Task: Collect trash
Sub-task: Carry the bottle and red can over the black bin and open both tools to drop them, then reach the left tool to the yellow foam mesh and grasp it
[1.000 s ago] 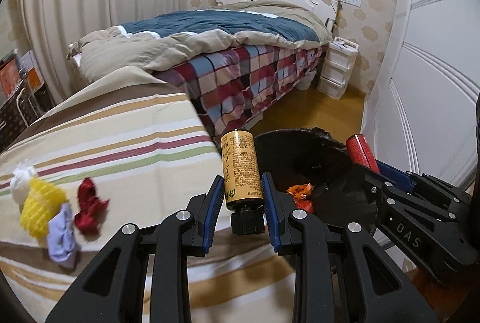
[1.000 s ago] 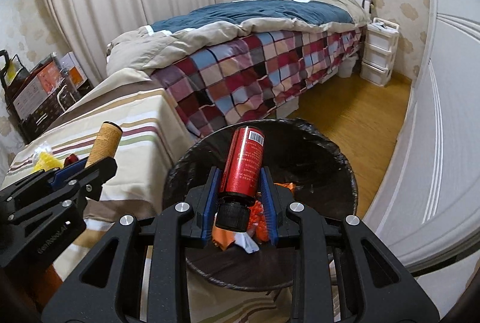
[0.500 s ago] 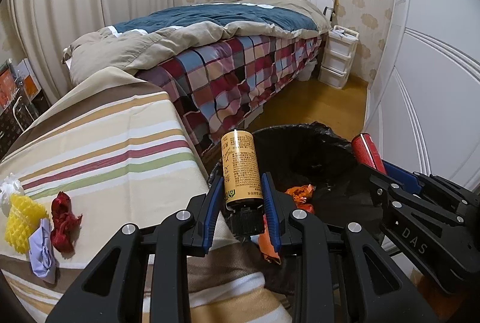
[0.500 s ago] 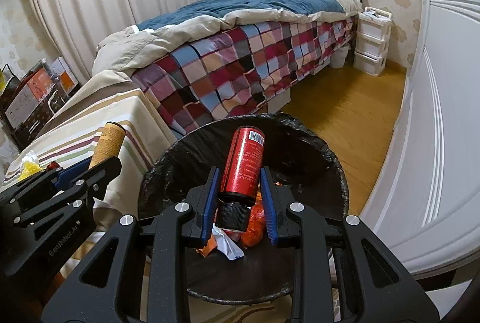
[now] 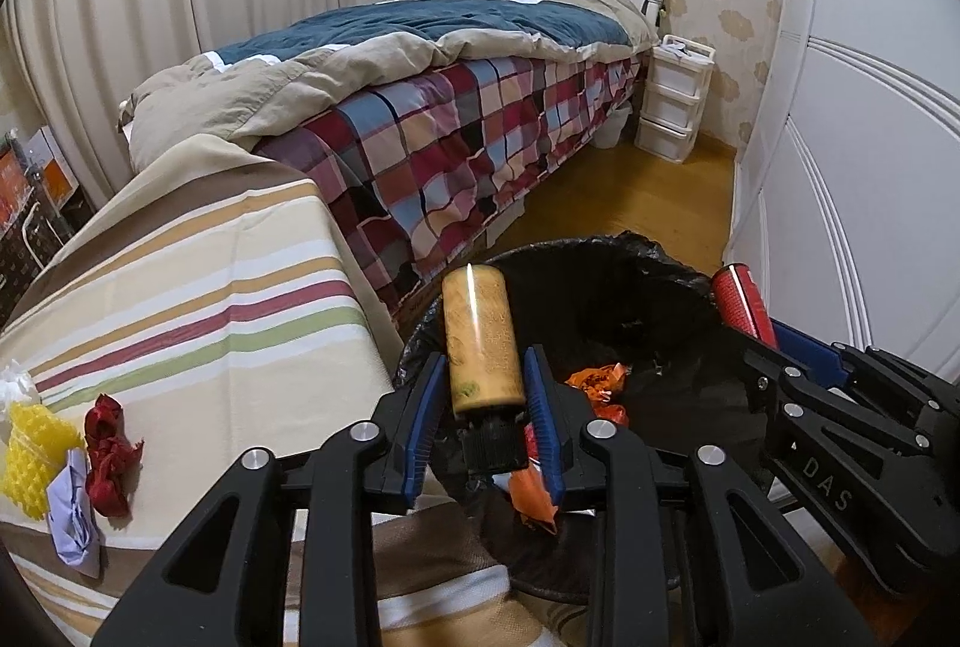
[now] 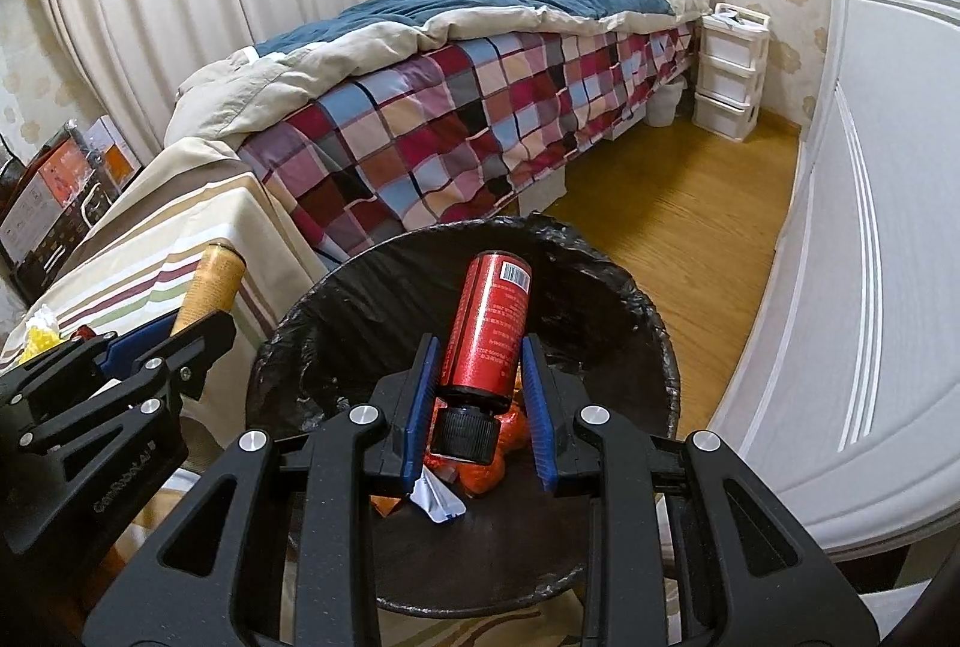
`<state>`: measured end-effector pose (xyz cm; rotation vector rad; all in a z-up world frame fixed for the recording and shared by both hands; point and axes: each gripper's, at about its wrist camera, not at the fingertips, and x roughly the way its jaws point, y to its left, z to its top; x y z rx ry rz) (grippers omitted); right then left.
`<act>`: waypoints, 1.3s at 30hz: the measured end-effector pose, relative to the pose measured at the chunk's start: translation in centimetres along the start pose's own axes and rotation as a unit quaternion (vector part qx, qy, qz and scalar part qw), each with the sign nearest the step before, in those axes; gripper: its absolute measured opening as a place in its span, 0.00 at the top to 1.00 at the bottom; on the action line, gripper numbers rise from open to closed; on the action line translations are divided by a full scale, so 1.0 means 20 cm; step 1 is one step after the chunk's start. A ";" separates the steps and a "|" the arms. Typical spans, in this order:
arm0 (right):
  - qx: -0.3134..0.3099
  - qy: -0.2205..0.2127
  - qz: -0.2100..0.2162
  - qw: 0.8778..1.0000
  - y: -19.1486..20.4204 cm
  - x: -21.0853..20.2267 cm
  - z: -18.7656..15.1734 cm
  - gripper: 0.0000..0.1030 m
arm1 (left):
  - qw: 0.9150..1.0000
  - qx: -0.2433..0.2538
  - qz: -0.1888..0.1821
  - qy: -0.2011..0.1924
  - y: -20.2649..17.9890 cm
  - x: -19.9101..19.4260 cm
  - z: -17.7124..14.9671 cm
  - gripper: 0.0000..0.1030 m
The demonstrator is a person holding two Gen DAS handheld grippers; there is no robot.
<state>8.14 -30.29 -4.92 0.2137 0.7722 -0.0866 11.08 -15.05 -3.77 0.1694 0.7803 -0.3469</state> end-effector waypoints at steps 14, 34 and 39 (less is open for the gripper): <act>0.012 -0.016 -0.023 1.000 0.00 -0.06 -0.01 0.23 | 0.999 -0.003 0.035 -0.023 0.06 -0.10 -0.03 0.25; -0.046 0.003 0.043 0.998 0.45 -0.13 -0.09 0.15 | 0.988 -0.087 0.129 -0.025 0.62 -0.40 -0.22 0.24; -0.066 0.008 0.059 0.996 0.60 -0.12 -0.11 0.15 | 0.981 -0.122 0.154 -0.013 0.84 -0.44 -0.28 0.24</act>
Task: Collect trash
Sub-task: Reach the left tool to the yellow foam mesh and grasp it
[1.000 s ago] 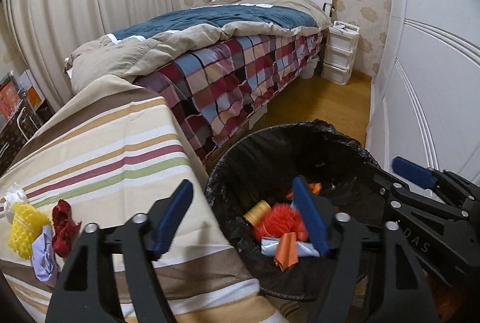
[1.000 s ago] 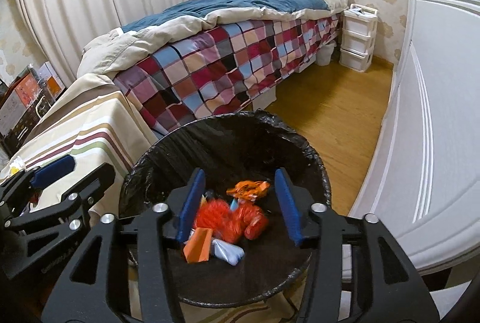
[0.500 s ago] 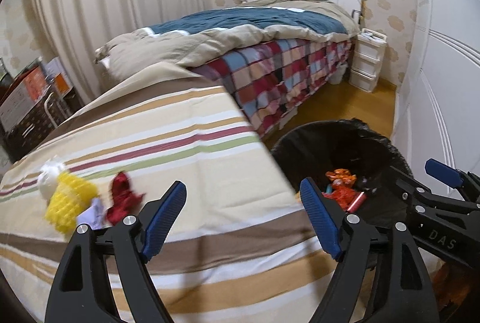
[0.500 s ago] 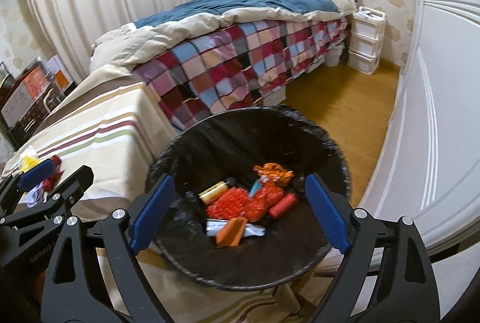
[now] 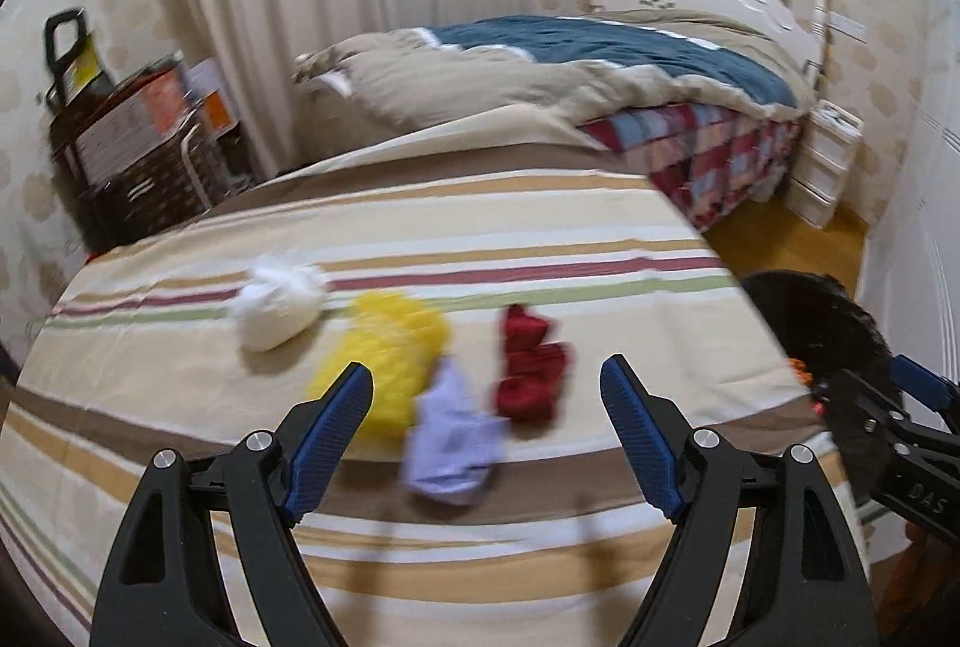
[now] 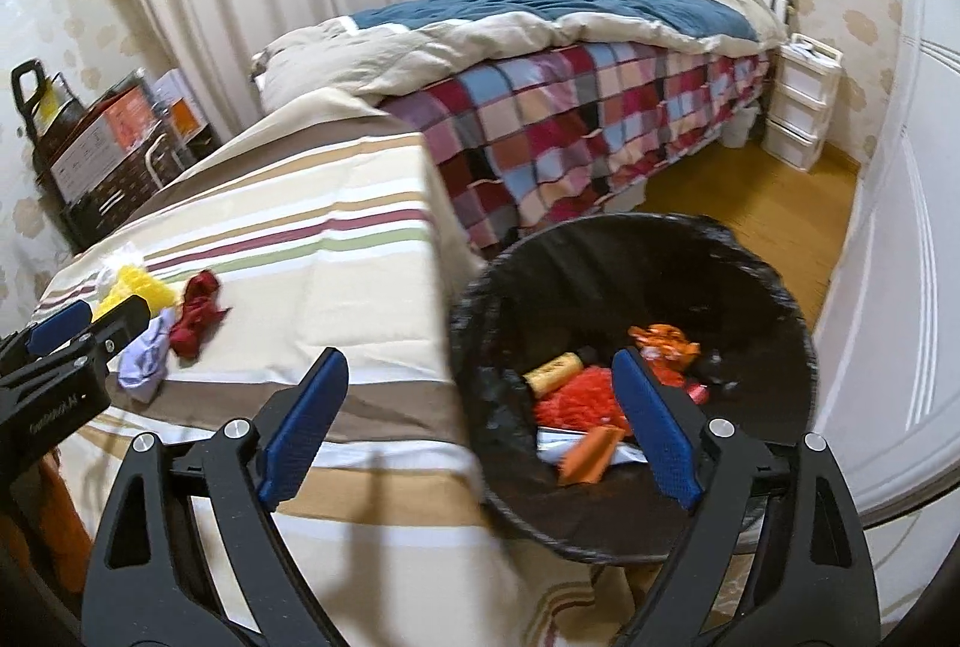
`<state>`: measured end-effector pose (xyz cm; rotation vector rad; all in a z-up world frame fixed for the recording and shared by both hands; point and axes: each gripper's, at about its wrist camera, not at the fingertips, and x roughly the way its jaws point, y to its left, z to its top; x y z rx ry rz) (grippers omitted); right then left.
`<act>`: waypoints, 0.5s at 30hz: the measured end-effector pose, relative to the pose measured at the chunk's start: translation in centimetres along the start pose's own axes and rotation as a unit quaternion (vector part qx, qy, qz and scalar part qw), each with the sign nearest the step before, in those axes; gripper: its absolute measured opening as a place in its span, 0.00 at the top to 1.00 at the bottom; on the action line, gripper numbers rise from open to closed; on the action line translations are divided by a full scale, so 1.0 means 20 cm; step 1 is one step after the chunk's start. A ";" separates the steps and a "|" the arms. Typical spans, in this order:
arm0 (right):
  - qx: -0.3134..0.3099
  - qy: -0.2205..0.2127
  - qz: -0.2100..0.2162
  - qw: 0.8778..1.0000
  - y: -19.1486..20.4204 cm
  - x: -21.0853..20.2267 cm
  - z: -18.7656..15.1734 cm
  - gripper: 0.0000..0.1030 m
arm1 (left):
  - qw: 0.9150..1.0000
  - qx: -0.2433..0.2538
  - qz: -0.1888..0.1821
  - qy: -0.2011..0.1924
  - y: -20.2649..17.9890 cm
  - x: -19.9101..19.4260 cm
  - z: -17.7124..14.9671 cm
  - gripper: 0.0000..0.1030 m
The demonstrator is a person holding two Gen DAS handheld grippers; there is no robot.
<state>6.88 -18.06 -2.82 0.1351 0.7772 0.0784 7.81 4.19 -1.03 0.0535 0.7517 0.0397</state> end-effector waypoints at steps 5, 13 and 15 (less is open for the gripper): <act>-0.015 0.007 0.014 1.000 0.14 0.03 0.01 0.15 | 1.000 -0.012 0.009 0.012 0.13 0.05 -0.01 0.24; -0.030 0.021 0.023 0.999 0.27 0.09 0.01 0.15 | 1.000 -0.004 -0.008 0.023 0.22 0.12 0.02 0.25; -0.033 0.025 0.024 0.999 0.30 0.11 0.01 0.15 | 0.999 0.002 -0.014 0.030 0.22 0.15 0.02 0.34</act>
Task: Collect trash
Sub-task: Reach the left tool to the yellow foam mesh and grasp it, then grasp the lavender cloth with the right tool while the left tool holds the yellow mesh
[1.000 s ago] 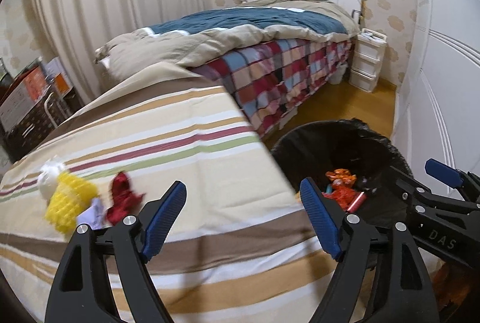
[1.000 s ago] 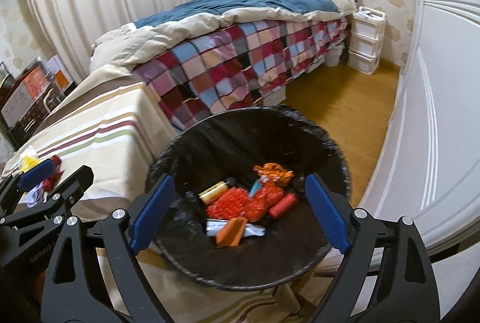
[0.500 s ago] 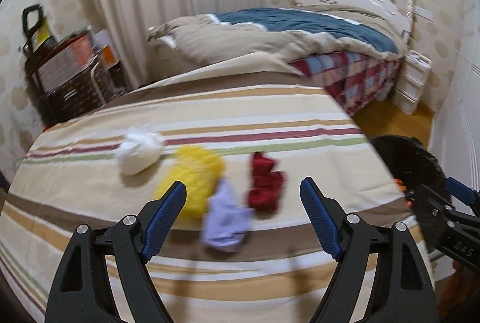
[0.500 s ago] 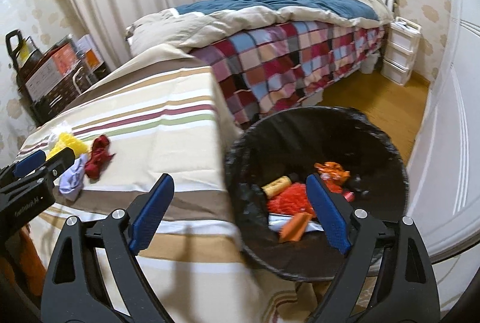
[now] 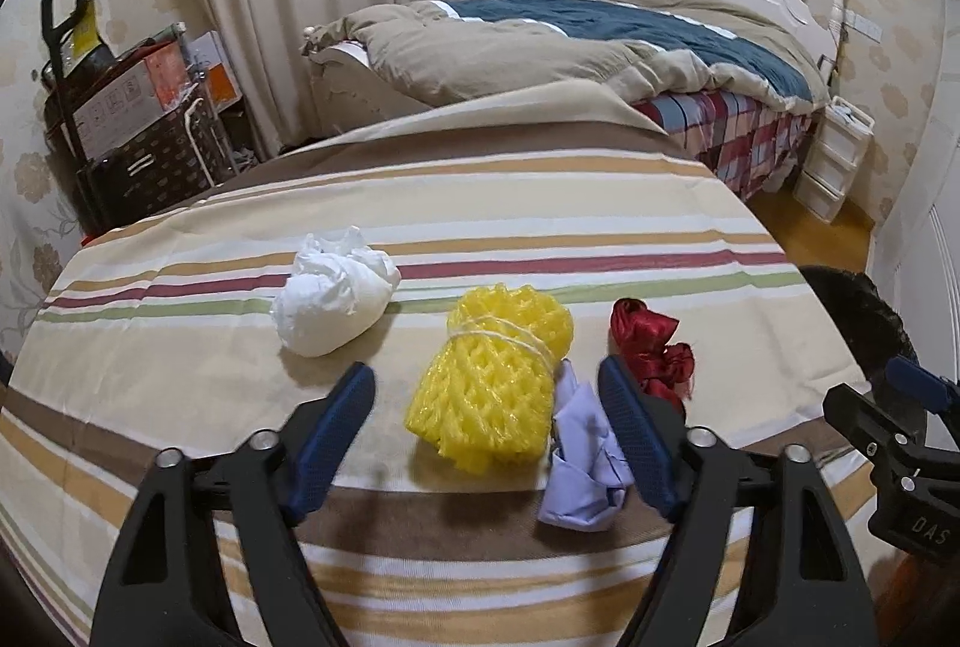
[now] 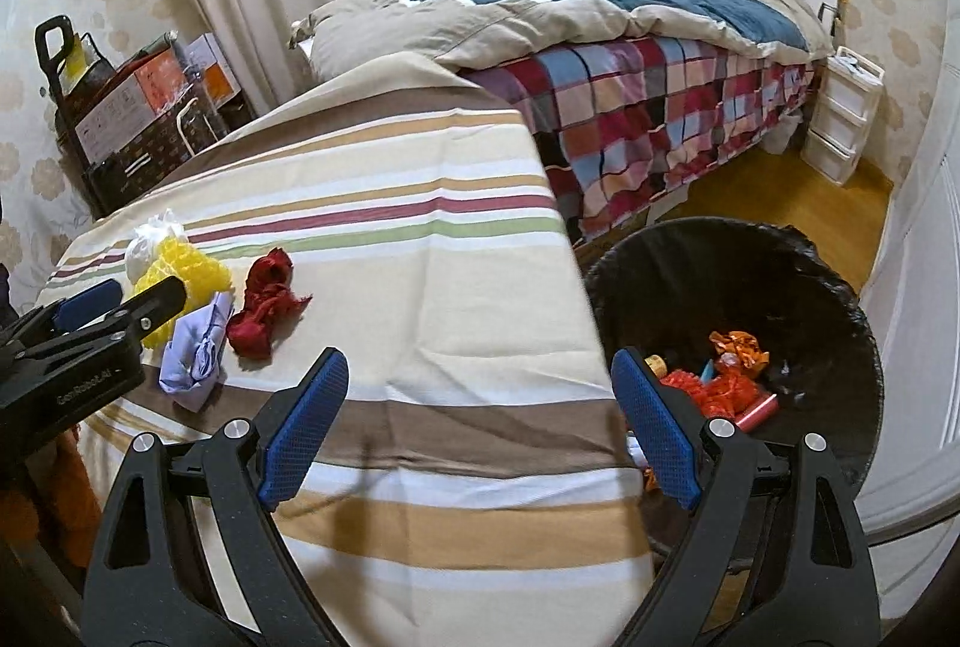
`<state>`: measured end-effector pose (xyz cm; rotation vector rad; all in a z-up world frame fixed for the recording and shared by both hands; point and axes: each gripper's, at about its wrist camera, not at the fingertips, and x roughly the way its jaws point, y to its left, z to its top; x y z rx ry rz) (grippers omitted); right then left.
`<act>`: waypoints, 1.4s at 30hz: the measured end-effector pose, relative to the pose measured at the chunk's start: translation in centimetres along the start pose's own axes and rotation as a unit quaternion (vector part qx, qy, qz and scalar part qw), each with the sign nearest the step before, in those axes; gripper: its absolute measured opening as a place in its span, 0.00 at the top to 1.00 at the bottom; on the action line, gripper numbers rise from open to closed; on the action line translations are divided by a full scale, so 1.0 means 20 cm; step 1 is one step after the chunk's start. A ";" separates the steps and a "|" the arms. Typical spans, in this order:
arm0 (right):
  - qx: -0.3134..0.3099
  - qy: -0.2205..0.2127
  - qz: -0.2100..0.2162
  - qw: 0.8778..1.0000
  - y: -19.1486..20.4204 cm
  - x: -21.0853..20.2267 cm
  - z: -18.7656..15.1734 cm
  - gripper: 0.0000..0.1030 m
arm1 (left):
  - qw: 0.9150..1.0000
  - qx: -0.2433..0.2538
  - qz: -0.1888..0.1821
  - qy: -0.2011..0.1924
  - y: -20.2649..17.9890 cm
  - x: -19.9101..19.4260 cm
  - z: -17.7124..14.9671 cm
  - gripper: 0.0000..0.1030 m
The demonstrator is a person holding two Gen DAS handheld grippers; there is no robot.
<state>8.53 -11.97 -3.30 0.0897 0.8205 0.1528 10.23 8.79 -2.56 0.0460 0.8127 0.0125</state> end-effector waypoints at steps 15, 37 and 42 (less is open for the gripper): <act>-0.015 0.008 0.000 1.000 0.09 0.03 -0.01 0.15 | 0.999 -0.004 -0.034 -0.005 0.06 -0.05 -0.03 0.55; -0.110 0.016 0.068 0.992 0.62 0.02 -0.04 0.44 | 0.997 -0.065 0.041 -0.011 0.49 -0.21 -0.24 0.55; -0.126 0.032 0.078 0.988 0.72 0.07 -0.06 0.57 | 0.996 -0.075 0.048 -0.010 0.56 -0.21 -0.27 0.55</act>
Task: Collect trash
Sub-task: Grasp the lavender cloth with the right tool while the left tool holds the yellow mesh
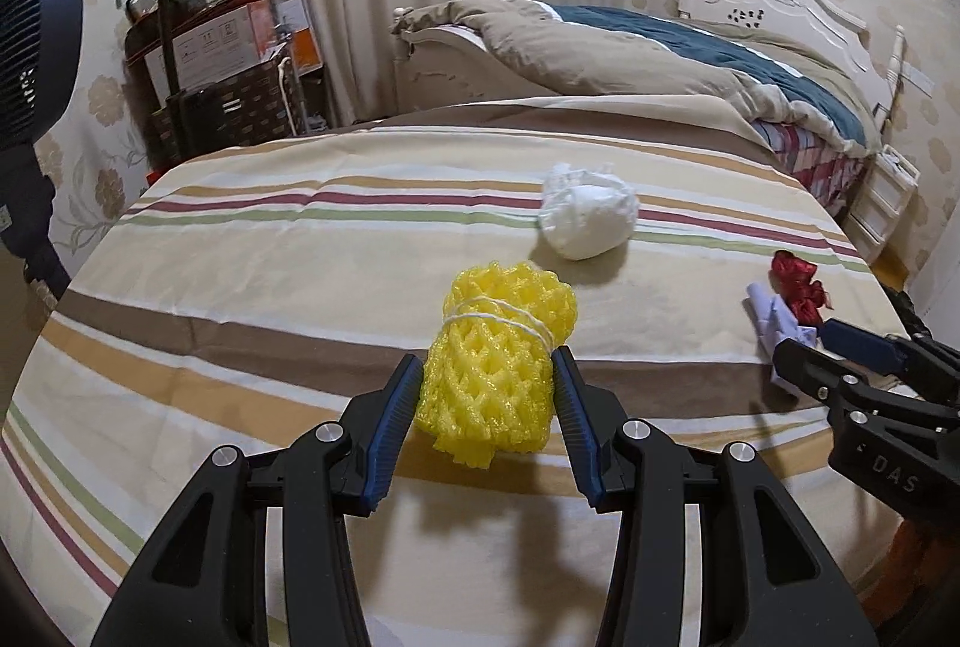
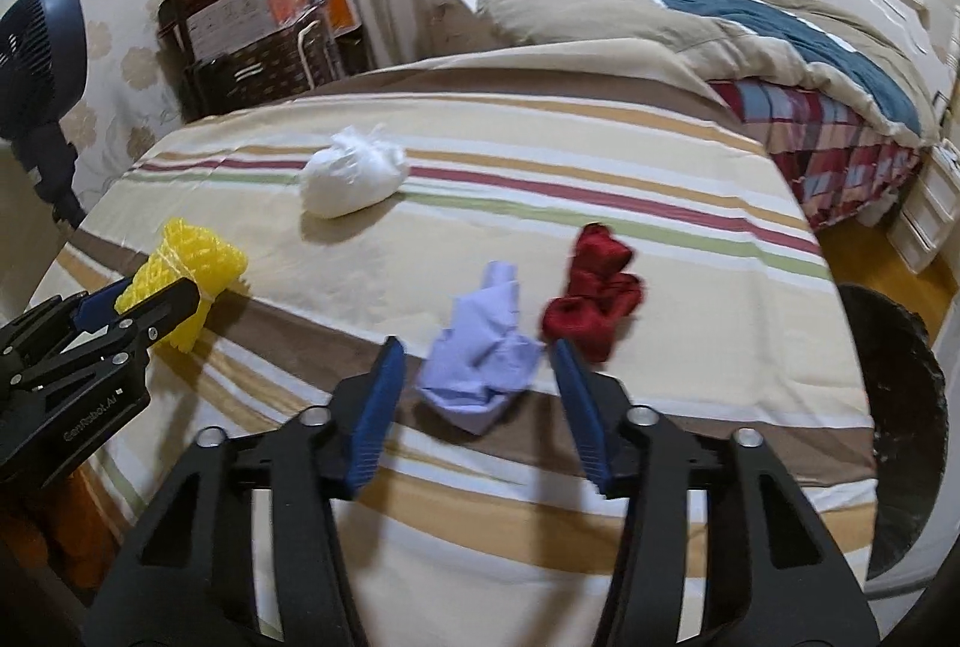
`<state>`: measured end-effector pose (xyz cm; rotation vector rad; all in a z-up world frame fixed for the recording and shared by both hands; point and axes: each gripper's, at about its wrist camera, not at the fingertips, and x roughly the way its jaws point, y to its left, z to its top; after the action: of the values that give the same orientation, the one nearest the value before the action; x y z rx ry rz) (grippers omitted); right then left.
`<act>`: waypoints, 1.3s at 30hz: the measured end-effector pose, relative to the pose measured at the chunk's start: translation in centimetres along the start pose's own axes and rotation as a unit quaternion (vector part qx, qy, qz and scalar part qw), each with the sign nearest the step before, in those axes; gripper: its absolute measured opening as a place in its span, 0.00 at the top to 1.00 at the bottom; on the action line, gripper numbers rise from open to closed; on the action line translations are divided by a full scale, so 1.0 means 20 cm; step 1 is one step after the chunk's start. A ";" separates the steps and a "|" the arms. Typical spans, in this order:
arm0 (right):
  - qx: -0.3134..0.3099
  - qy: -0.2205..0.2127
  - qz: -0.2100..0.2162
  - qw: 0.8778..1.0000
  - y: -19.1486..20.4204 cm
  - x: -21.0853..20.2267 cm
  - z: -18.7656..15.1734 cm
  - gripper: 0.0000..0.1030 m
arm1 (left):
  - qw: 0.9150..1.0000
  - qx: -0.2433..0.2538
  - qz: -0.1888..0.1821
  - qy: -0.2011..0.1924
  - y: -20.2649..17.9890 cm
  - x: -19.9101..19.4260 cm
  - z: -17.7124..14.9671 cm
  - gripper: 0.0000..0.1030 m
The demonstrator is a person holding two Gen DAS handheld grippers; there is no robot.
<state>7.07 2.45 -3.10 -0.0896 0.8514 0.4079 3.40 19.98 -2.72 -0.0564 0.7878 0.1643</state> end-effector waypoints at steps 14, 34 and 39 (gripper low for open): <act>-0.006 0.013 -0.008 1.000 0.04 0.08 0.05 0.57 | 1.000 -0.011 -0.004 0.003 0.03 0.03 -0.03 0.55; -0.009 0.007 -0.002 1.000 0.05 0.06 0.01 0.68 | 0.999 -0.031 -0.009 -0.008 0.07 0.00 -0.05 0.56; -0.001 -0.001 0.003 1.000 0.03 -0.01 -0.04 0.68 | 0.999 -0.030 -0.017 -0.013 0.04 -0.04 -0.07 0.56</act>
<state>6.14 2.79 -3.47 -0.0890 0.8496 0.4149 1.73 20.49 -3.13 -0.1249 0.7563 0.1568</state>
